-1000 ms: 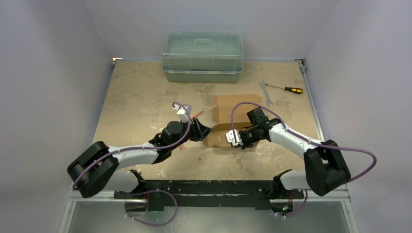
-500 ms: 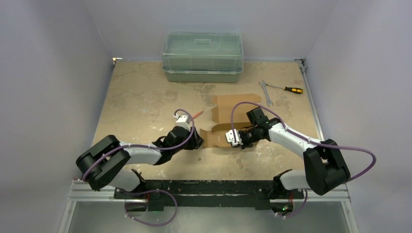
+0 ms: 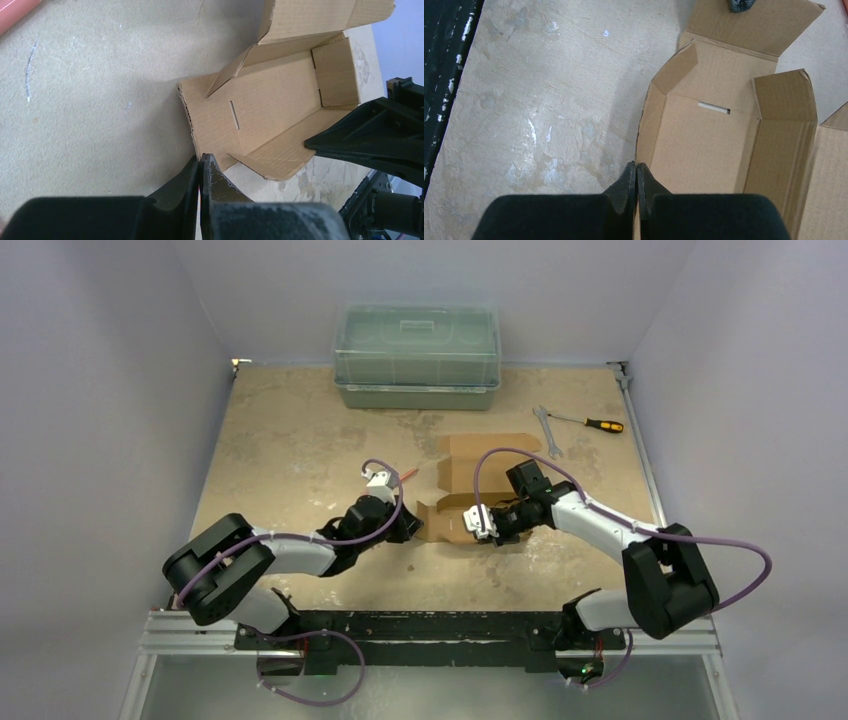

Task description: Fold the paper box

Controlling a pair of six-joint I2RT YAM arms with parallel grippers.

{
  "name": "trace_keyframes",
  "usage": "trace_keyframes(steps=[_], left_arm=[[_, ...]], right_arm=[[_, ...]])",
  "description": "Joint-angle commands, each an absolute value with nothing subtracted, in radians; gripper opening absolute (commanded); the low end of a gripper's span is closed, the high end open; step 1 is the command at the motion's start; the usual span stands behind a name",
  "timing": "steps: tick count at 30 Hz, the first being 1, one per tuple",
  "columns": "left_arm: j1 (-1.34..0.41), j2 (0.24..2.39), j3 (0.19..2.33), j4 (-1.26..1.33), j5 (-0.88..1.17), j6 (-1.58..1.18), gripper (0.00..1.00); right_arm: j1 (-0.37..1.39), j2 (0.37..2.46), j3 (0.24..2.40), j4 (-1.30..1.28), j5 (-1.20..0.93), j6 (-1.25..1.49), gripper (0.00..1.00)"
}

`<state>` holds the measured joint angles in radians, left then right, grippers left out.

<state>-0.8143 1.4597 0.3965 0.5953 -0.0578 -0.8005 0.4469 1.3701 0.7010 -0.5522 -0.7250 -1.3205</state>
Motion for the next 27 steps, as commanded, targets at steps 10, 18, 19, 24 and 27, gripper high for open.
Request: trace_keyframes(steps=[10, 18, 19, 24, 27], left_arm=[[-0.827, 1.441, 0.461, 0.732, 0.125, -0.768, 0.00], [-0.839, 1.446, 0.486, 0.719, 0.147, -0.792, 0.00], [-0.842, 1.448, 0.491, 0.719, 0.147, -0.798, 0.00], [-0.864, 1.471, 0.528, 0.714, 0.151, -0.807, 0.00], [-0.881, 1.495, 0.553, 0.708, 0.153, -0.811, 0.00]], right_arm=[[0.456, 1.409, 0.721, -0.551, -0.689, -1.262, 0.00], [0.458, 1.405, 0.741, -0.546, -0.705, -1.223, 0.00], [0.459, 1.405, 0.743, -0.545, -0.706, -1.222, 0.00], [0.465, 1.414, 0.756, -0.534, -0.698, -1.192, 0.00], [0.467, 1.416, 0.762, -0.522, -0.691, -1.172, 0.00]])
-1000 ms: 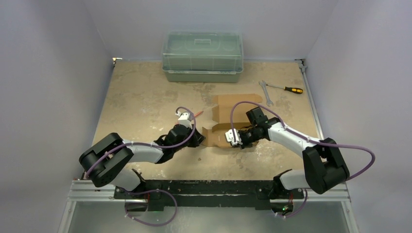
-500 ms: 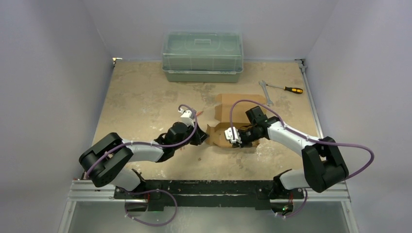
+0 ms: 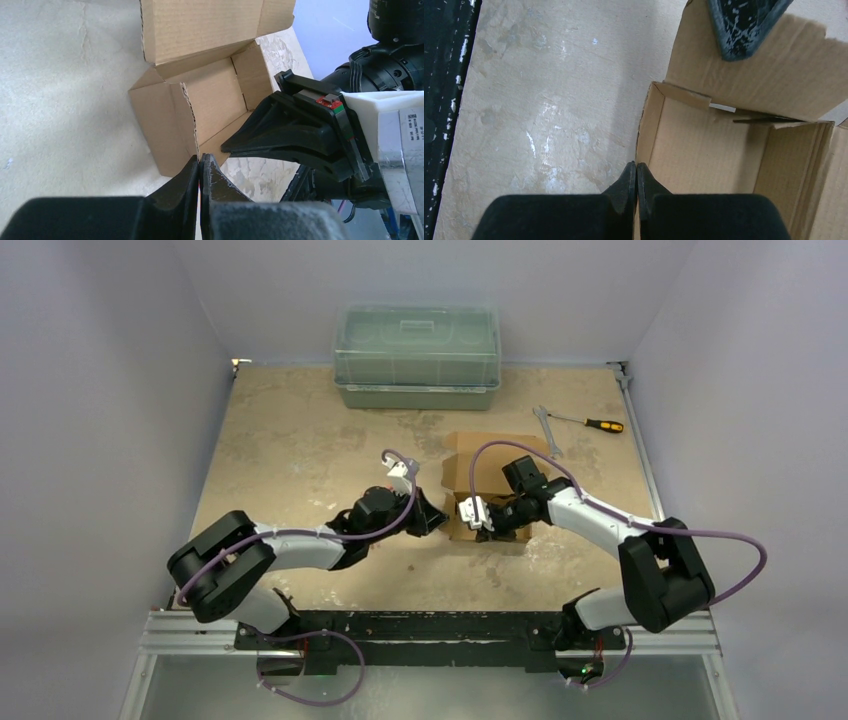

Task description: Fold the paper box

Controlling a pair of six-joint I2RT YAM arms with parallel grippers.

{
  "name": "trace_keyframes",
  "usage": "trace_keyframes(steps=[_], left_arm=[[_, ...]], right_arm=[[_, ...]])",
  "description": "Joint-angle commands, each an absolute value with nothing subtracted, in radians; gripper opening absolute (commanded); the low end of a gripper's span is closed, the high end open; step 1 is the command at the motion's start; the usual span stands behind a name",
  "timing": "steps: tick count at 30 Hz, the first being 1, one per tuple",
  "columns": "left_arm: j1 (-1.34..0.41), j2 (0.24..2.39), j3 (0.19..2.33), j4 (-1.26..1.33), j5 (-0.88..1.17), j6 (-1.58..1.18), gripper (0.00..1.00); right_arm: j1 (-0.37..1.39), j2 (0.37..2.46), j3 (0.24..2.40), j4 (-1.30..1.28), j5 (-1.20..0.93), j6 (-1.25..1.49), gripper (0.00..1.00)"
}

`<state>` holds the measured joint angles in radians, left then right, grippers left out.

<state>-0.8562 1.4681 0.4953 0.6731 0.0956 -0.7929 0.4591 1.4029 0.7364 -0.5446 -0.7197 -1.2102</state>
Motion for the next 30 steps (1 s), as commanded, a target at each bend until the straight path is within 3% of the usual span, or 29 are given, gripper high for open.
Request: trace_keyframes(steps=[1, 10, 23, 30], left_arm=[[-0.885, 1.503, 0.560, 0.706, 0.153, -0.811, 0.00], [-0.892, 1.514, 0.569, 0.647, 0.104, -0.818, 0.01], [-0.888, 1.428, 0.571, 0.508, 0.055, -0.784, 0.28], [-0.833, 1.380, 0.503, 0.603, 0.135, -0.811, 0.46]], right_arm=[[0.467, 1.417, 0.764, -0.521, -0.690, -1.167, 0.00], [0.467, 1.433, 0.769, -0.525, -0.681, -1.160, 0.00], [0.468, 1.457, 0.773, -0.526, -0.667, -1.152, 0.00], [0.466, 1.465, 0.776, -0.525, -0.654, -1.143, 0.00]])
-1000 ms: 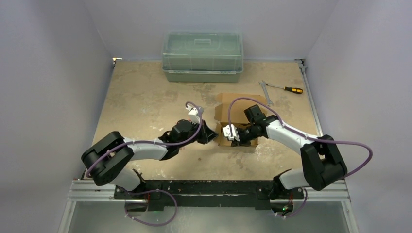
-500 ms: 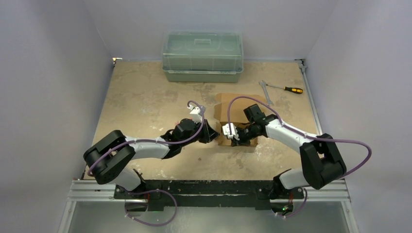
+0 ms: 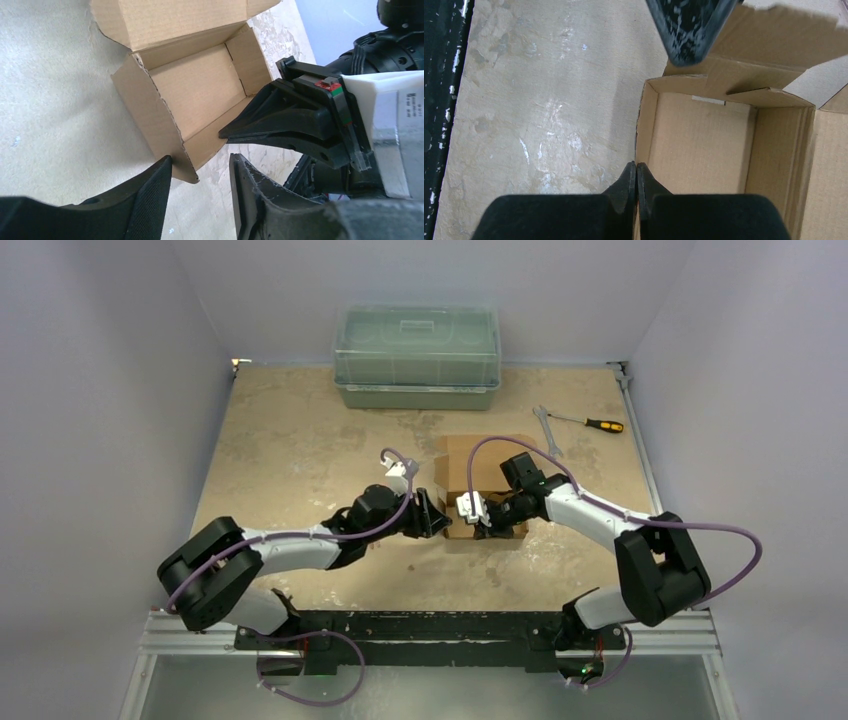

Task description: Fold the paper box

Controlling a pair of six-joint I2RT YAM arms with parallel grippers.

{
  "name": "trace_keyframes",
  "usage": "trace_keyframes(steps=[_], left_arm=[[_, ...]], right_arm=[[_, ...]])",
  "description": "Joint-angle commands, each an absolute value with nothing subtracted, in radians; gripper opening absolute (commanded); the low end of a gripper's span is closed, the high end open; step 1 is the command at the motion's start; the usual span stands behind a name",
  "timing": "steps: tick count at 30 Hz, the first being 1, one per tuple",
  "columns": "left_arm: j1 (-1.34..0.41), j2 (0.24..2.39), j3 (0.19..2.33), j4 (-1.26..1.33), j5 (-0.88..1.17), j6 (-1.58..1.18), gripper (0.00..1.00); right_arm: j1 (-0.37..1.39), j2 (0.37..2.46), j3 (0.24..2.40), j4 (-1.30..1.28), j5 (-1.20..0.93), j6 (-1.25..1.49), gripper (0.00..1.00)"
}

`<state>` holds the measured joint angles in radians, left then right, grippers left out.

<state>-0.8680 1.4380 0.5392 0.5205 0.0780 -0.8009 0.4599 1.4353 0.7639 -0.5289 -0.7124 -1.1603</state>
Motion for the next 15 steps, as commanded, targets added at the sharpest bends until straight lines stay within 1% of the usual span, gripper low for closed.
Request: trace_keyframes(steps=[1, 5, 8, 11, 15], left_arm=[[-0.822, 1.374, 0.490, 0.624, 0.150, -0.819, 0.48], [-0.773, 1.376, 0.436, 0.737, 0.223, -0.862, 0.51], [-0.726, 1.396, 0.382, 0.870, 0.290, -0.900, 0.56], [-0.671, 1.422, 0.330, 1.003, 0.358, -0.947, 0.57], [-0.640, 1.454, 0.316, 1.071, 0.425, -0.966, 0.58]], right_arm=[[0.466, 1.468, 0.776, -0.526, -0.654, -1.143, 0.00], [0.465, 1.472, 0.778, -0.527, -0.650, -1.141, 0.00], [0.465, 1.474, 0.779, -0.526, -0.648, -1.138, 0.00], [0.465, 1.474, 0.779, -0.525, -0.646, -1.137, 0.00], [0.465, 1.481, 0.781, -0.523, -0.641, -1.133, 0.00]])
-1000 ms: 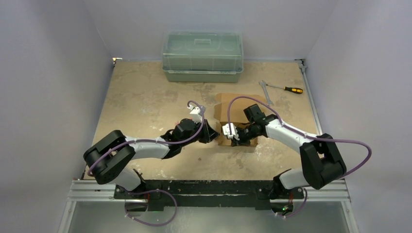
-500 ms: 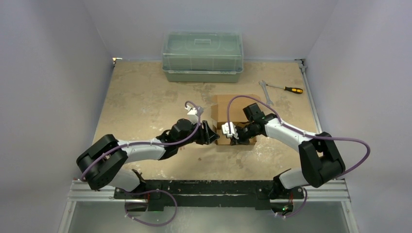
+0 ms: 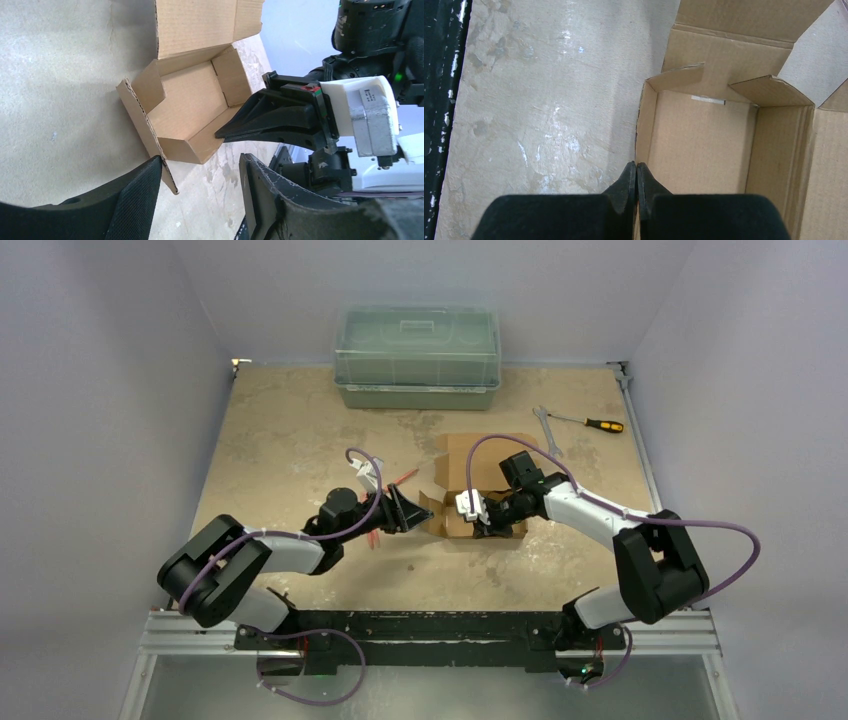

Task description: Fold the paper box

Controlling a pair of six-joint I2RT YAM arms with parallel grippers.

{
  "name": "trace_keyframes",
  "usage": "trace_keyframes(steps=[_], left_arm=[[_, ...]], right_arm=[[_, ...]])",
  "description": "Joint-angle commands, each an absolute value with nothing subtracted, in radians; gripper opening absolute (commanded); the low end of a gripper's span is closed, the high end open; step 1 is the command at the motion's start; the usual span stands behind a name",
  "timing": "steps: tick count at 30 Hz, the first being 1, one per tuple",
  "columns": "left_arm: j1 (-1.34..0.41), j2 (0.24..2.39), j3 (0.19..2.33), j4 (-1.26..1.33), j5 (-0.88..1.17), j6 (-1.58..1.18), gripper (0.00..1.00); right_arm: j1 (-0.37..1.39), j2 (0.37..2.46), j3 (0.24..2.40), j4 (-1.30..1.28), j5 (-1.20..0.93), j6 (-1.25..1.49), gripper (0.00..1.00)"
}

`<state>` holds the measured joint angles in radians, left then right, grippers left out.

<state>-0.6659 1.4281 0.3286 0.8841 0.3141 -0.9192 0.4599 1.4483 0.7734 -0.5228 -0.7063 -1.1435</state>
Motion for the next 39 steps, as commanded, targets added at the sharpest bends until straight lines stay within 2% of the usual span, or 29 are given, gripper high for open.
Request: trace_keyframes(steps=[1, 7, 10, 16, 20, 23, 26, 29, 33, 39], left_arm=[[-0.636, 1.464, 0.315, 1.091, 0.439, -0.974, 0.58], [-0.612, 1.510, 0.304, 1.234, 0.488, -1.038, 0.56], [-0.609, 1.545, 0.311, 1.255, 0.495, -1.066, 0.51], [-0.606, 1.644, 0.317, 1.342, 0.504, -1.119, 0.32], [-0.574, 1.626, 0.289, 1.379, 0.510, -1.128, 0.32], [-0.544, 1.490, 0.282, 1.135, 0.446, -1.025, 0.36], [-0.540, 1.310, 0.323, 0.660, 0.246, -0.851, 0.41], [-0.540, 1.189, 0.336, 0.416, 0.081, -0.793, 0.42], [-0.539, 1.182, 0.328, 0.355, 0.049, -0.788, 0.41], [-0.540, 1.325, 0.315, 0.529, 0.162, -0.821, 0.39]], right_arm=[[0.465, 1.483, 0.782, -0.523, -0.639, -1.132, 0.00], [0.466, 1.486, 0.782, -0.519, -0.634, -1.126, 0.00], [0.466, 1.488, 0.783, -0.518, -0.633, -1.126, 0.00], [0.465, 1.486, 0.782, -0.520, -0.632, -1.125, 0.00], [0.466, 1.485, 0.782, -0.520, -0.630, -1.124, 0.00], [0.465, 1.485, 0.782, -0.519, -0.630, -1.123, 0.00], [0.466, 1.486, 0.782, -0.518, -0.630, -1.121, 0.00], [0.466, 1.490, 0.785, -0.517, -0.631, -1.121, 0.00], [0.466, 1.494, 0.786, -0.520, -0.630, -1.124, 0.00], [0.466, 1.493, 0.787, -0.523, -0.630, -1.121, 0.00]])
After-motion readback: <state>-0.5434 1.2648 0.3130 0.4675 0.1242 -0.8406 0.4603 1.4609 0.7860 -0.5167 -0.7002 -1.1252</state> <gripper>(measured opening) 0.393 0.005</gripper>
